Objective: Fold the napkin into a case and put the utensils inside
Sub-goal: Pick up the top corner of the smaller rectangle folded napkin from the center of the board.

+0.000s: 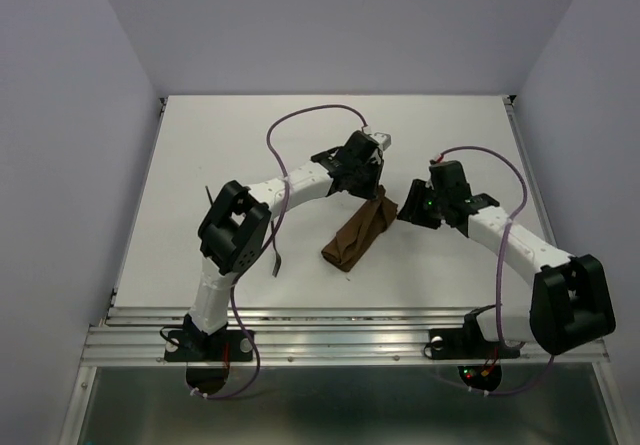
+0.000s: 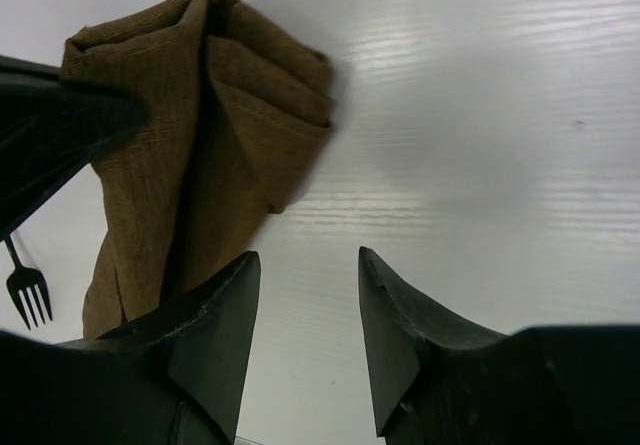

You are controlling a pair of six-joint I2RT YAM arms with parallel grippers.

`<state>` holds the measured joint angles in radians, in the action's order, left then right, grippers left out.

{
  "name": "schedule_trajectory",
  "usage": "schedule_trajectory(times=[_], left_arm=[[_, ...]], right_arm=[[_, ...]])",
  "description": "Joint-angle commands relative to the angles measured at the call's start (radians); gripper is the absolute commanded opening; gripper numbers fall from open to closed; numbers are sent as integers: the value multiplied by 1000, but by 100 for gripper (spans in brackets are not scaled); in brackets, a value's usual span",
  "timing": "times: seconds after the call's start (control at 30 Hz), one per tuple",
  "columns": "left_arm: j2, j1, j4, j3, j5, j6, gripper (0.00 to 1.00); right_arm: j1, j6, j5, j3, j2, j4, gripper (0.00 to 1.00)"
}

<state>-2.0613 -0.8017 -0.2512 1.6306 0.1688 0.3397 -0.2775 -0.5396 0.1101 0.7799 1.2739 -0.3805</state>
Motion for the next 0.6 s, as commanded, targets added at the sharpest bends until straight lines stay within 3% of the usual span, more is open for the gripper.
schedule_trajectory(times=[0.0, 0.57], left_arm=[[87, -2, 49, -12, 74, 15, 0], [86, 21, 52, -17, 98, 27, 0]], right_arm=[[-99, 24, -92, 88, 73, 31, 49], [-216, 76, -291, 277, 334, -9, 40]])
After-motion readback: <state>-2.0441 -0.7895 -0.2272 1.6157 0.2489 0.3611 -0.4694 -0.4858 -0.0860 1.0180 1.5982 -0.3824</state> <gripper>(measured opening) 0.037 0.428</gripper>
